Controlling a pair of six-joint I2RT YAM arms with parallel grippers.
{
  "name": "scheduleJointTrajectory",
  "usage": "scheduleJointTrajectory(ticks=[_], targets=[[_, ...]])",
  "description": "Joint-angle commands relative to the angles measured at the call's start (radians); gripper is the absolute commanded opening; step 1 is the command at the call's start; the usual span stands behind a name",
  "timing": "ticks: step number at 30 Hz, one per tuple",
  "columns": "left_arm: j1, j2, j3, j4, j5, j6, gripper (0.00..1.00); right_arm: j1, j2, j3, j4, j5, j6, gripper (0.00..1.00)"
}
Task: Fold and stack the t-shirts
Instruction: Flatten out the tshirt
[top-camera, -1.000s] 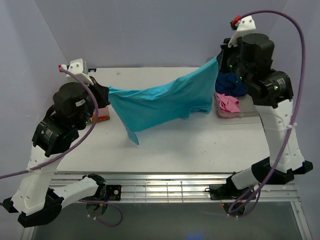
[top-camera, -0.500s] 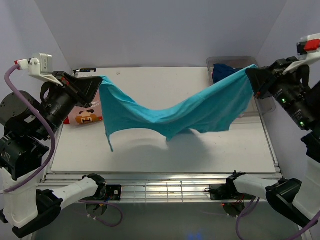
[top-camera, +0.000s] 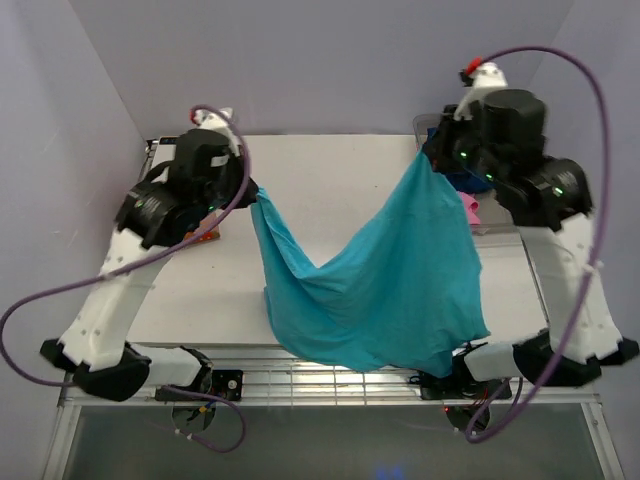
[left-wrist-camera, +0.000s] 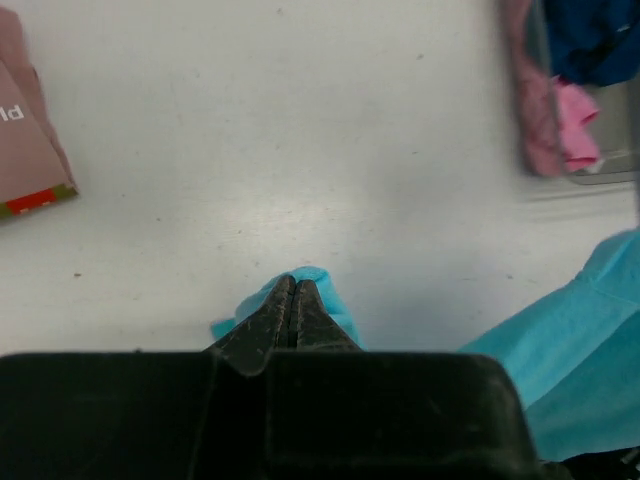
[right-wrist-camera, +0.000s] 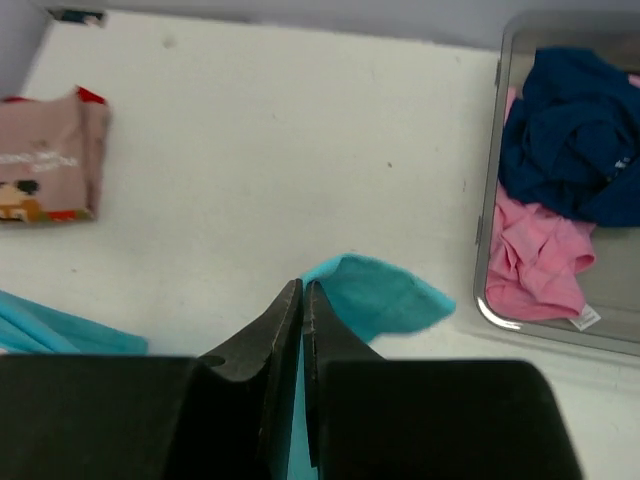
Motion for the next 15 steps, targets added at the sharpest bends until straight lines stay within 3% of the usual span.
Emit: scheduleJointTrajectory(ticks=[1, 3, 6, 7, 11, 15], targets=[[0.041, 0.113, -0.012, 0.02, -0.028, 0.037, 0.0, -0.005, 0.121, -0.025, 0.069, 0.117, 0.009, 0.08], [0.112, 0.209, 0.046, 0.066, 0.039, 0.061, 0.0, -0.024, 0.183, -0.004, 0.146, 0.167, -0.029, 0.08], [0.204, 0.363, 0.296, 0.08, 0.085, 0.09, 0.0, -0.06, 0.279, 0.125, 0.19, 0.158, -0.052, 0.08], [0.218, 0.401, 0.441, 0.087, 0.096, 0.096, 0.0, -0.083, 0.302, 0.166, 0.215, 0.16, -0.071, 0.08], [0.264, 0.481, 0.591, 0.205, 0.162, 0.063, 0.0, -0.12, 0.384, 0.324, 0.307, 0.125, -0.092, 0.08], [0.275, 0.448, 0.591, 0.35, 0.179, 0.067, 0.0, -0.13, 0.323, 0.253, 0.46, 0.078, -0.117, 0.09]])
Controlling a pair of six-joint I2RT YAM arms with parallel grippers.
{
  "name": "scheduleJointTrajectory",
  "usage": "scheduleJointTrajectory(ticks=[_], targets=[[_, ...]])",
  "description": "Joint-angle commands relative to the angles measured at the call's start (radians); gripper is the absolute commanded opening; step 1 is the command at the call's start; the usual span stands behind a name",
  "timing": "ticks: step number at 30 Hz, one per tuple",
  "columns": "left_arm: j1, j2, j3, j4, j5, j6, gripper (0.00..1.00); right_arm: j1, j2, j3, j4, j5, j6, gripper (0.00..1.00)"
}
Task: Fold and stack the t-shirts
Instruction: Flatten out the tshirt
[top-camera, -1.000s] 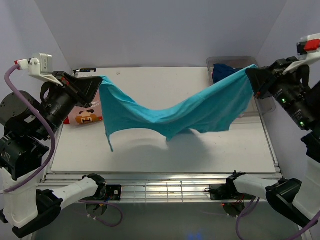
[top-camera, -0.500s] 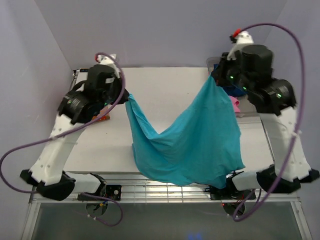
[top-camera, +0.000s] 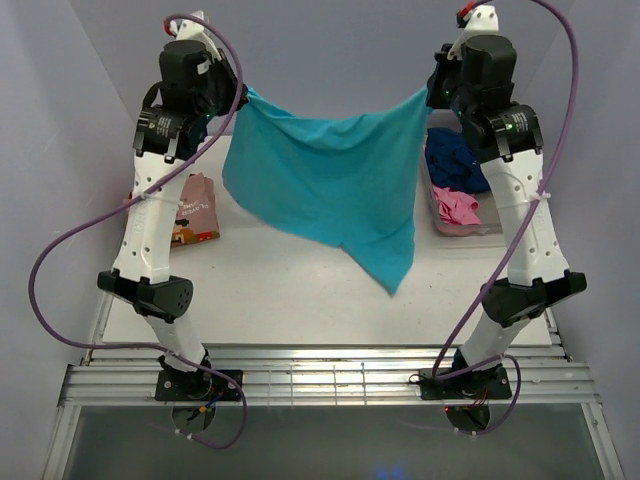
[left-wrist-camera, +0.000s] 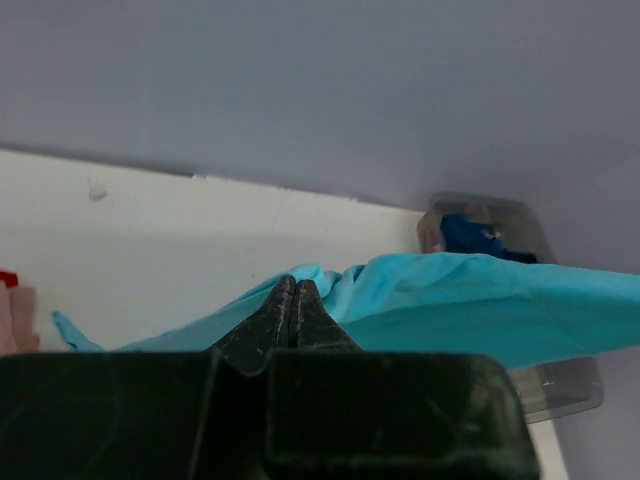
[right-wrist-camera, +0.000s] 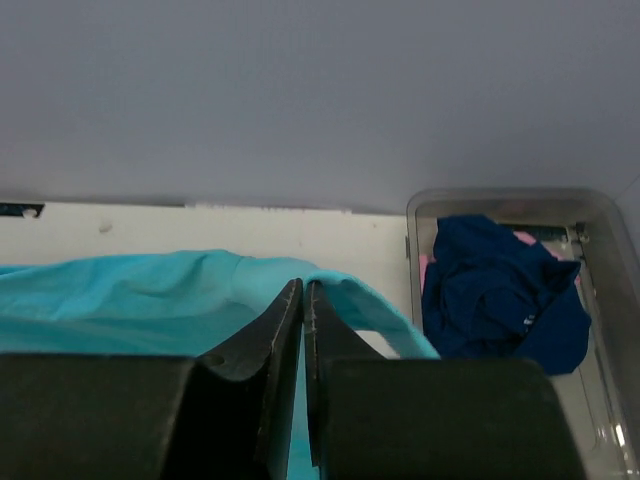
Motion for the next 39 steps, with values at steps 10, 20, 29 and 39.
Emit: scheduleJointTrajectory(ticks=[10, 20, 29, 39], targets=[[-0.004, -0.445, -0.647, 0.472, -0.021, 0.134, 0.0, 0.003, -0.292, -0.302, 0.283, -0.197, -0.085, 0.08], [-0.005, -0.716, -1.307, 0.425, -0.014, 0.065, 0.0, 0.049, -0.586, -0.893, 0.07, -0.286, -0.022, 0.08], [-0.006, -0.78, -1.447, 0.2, 0.048, -0.071, 0.0, 0.21, -0.836, -1.298, -0.099, -0.282, 0.265, 0.08], [-0.006, -0.735, -1.393, -0.052, 0.036, -0.13, 0.56, 0.323, -0.975, -1.407, -0.342, -0.314, 0.452, 0.5]])
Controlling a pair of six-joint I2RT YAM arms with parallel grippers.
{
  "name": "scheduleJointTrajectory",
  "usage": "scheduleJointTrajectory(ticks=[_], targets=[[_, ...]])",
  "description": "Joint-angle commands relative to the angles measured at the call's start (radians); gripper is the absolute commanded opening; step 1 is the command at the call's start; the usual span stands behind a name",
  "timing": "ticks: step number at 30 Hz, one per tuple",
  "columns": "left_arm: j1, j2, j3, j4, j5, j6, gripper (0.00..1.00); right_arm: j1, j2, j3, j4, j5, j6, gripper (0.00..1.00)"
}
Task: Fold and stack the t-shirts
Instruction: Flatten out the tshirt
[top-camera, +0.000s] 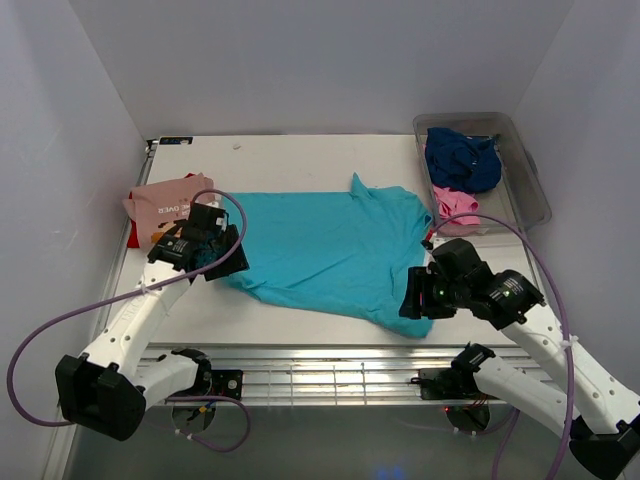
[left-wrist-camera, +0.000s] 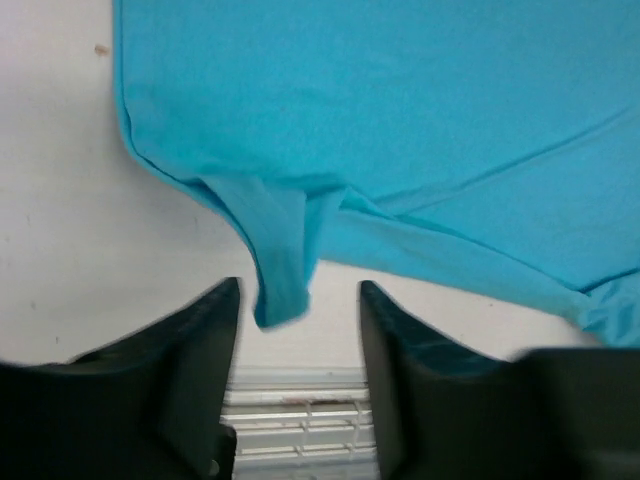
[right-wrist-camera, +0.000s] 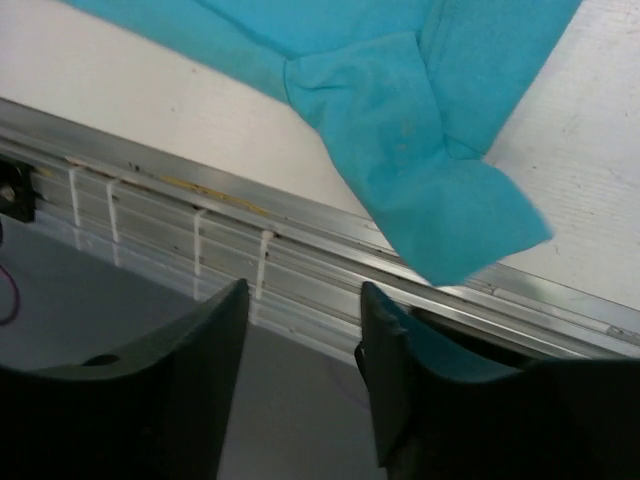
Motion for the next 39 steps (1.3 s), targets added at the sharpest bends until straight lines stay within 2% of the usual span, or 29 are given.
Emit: scheduleJointTrajectory(ticks=[1, 3, 6, 7, 8, 9, 11, 13, 14, 16, 19, 28, 39], targets=[[0.0, -0.032, 0.082, -0.113, -0.031, -0.024, 0.66, 0.019, -0.024, 0.045, -0.139, 0.001, 0.054, 0.58], [0.0, -0.047, 0.117, -0.137, -0.043, -0.019, 0.68, 0.019, -0.018, 0.083, -0.15, 0.012, 0.048, 0.61], [0.0, -0.066, 0.167, -0.133, -0.075, -0.031, 0.6, 0.02, 0.011, 0.077, -0.111, 0.04, 0.042, 0.61], [0.0, -0.07, 0.167, -0.121, -0.086, -0.033, 0.54, 0.019, 0.034, 0.062, -0.086, 0.04, 0.038, 0.62], [0.0, -0.072, 0.15, -0.089, -0.1, -0.031, 0.37, 0.019, 0.046, 0.046, -0.025, 0.043, 0.033, 0.61], [-0.002, -0.066, 0.136, -0.073, -0.103, -0.031, 0.28, 0.019, 0.057, 0.001, 0.012, 0.05, 0.034, 0.6], [0.0, -0.051, 0.083, -0.012, -0.075, -0.027, 0.18, 0.019, 0.088, -0.05, 0.145, 0.054, 0.031, 0.6], [0.0, -0.02, 0.046, 0.03, -0.042, -0.016, 0.2, 0.019, 0.128, -0.107, 0.224, 0.087, 0.031, 0.59], [0.0, -0.009, 0.029, 0.071, -0.011, -0.015, 0.3, 0.019, 0.141, -0.119, 0.259, 0.092, 0.03, 0.59], [0.0, 0.006, -0.008, 0.106, 0.003, -0.013, 0.42, 0.019, 0.192, -0.138, 0.336, 0.121, 0.019, 0.58], [0.0, 0.04, -0.017, 0.151, 0.005, -0.001, 0.52, 0.019, 0.255, -0.133, 0.396, 0.155, -0.011, 0.56], [0.0, 0.109, 0.038, 0.182, 0.018, 0.024, 0.54, 0.017, 0.373, -0.146, 0.475, 0.178, -0.076, 0.53], [0.0, 0.082, 0.029, 0.179, 0.021, 0.032, 0.54, 0.017, 0.392, -0.276, 0.561, 0.13, -0.067, 0.47]])
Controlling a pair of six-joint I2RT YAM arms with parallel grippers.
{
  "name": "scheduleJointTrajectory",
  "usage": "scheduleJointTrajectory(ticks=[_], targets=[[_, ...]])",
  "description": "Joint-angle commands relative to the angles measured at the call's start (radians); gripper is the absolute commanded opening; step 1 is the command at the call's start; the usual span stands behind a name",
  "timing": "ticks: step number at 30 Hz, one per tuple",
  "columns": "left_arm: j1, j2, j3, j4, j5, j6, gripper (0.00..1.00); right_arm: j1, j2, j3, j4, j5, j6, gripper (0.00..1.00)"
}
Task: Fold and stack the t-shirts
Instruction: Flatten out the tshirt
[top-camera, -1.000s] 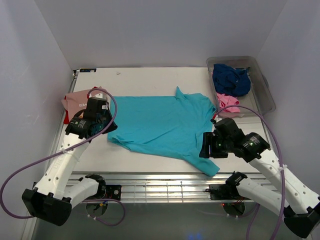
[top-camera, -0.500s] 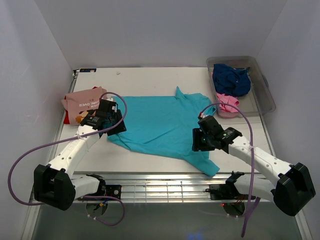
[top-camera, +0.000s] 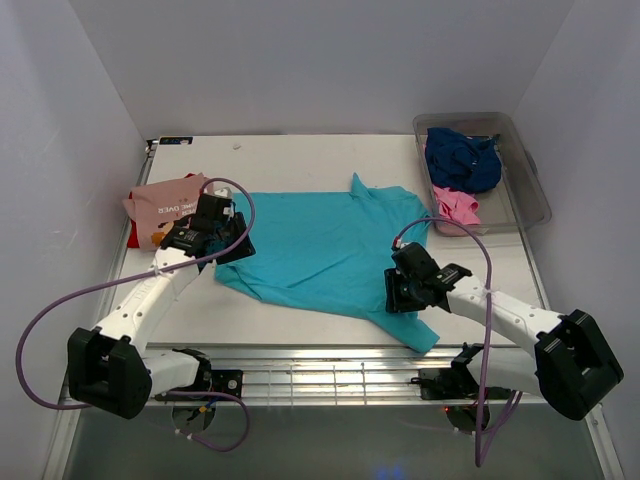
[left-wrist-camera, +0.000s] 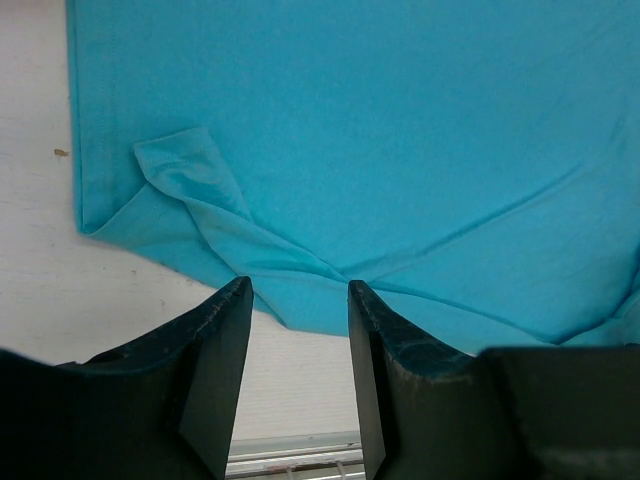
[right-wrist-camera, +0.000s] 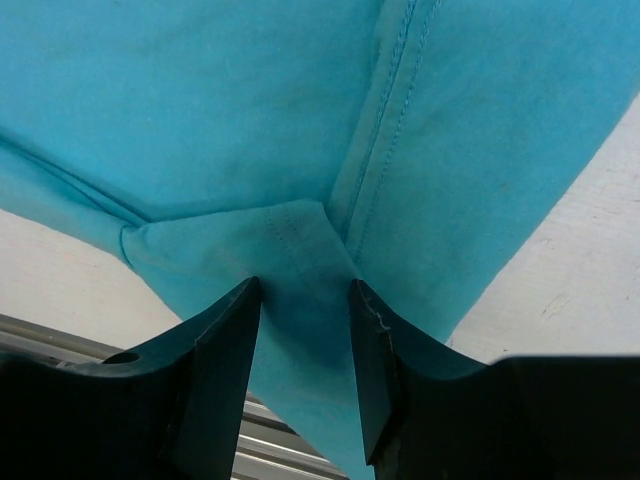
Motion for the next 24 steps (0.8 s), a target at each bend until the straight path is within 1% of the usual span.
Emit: scheduleJointTrajectory(ticks=[1, 2, 5, 6, 7, 8, 11, 15, 18, 20, 24], targets=[[0.0, -0.035, 0.018, 0.011, 0.012, 0.012, 0.54, 0.003, 0.003, -0.021, 0.061, -0.015, -0.005, 0.47], [-0.002, -0.041, 0.019, 0.008, 0.013, 0.013, 0.54, 0.002, 0.001, -0.024, 0.064, -0.015, -0.005, 0.46], [0.0, -0.052, 0.013, 0.008, 0.012, 0.012, 0.54, 0.003, -0.005, -0.018, 0.062, -0.012, -0.007, 0.36], [0.0, -0.052, 0.012, 0.008, 0.012, 0.012, 0.54, 0.002, -0.011, -0.013, 0.05, -0.006, -0.008, 0.28], [0.0, -0.053, 0.009, 0.006, 0.013, 0.012, 0.54, 0.002, -0.014, -0.007, 0.042, -0.001, -0.008, 0.24], [0.0, -0.052, 0.004, 0.006, 0.018, 0.012, 0.54, 0.002, -0.023, 0.007, 0.027, 0.004, -0.01, 0.18], [0.0, -0.053, -0.004, 0.006, 0.027, 0.004, 0.54, 0.003, -0.052, 0.042, -0.01, 0.008, -0.023, 0.11], [-0.002, -0.061, -0.017, 0.006, 0.035, -0.005, 0.54, 0.015, -0.101, 0.093, -0.087, -0.018, -0.037, 0.09], [0.0, -0.058, -0.025, 0.013, 0.038, -0.008, 0.53, 0.035, -0.14, 0.111, -0.146, -0.074, -0.042, 0.09], [0.0, -0.047, -0.028, 0.014, 0.038, -0.01, 0.54, 0.071, -0.164, 0.093, -0.18, -0.133, -0.025, 0.08], [0.0, -0.032, -0.027, 0.022, 0.038, -0.01, 0.53, 0.152, -0.213, 0.024, -0.214, -0.16, 0.042, 0.08]])
